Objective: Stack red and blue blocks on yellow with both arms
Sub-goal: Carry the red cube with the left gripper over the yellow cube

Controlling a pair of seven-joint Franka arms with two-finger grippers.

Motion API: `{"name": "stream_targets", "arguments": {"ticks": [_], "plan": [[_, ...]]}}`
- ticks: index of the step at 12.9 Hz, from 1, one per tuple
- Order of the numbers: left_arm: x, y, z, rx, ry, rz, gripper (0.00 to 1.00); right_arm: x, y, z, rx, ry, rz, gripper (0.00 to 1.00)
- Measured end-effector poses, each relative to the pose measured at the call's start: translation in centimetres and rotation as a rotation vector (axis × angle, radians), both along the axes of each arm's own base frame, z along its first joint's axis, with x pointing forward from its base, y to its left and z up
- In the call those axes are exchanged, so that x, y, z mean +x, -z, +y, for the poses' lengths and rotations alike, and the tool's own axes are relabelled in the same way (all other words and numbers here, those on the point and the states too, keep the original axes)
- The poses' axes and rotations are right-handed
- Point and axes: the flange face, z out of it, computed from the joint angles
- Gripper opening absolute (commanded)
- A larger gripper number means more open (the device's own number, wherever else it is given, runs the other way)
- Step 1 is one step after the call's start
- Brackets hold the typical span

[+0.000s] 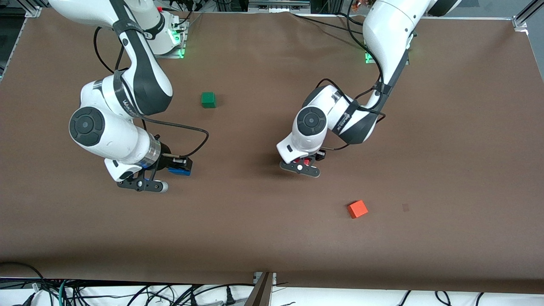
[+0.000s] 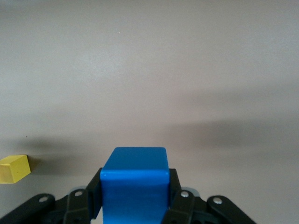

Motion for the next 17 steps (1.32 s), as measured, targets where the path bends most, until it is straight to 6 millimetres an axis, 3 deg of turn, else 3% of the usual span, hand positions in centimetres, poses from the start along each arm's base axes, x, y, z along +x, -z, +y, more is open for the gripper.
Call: {"name": "stream_targets", "arguments": {"ticks": [15, 16, 17], "plan": [[-1.2, 1.8, -0.5, -0.022, -0.045, -0.033, 0.02, -0.2, -0.1, 0.7, 0.001, 0.003, 0.000, 0.35], [-1.3, 1.8, -0.5, -0.021, -0.046, -0.032, 0.07, -0.3, -0.1, 1.0, 0.001, 0.003, 0.000, 0.35], [-1.3, 1.8, -0.5, -0.020, -0.049, -0.032, 0.41, -0.4, -0.1, 1.2, 0.001, 0.008, 0.000, 0.35]]}}
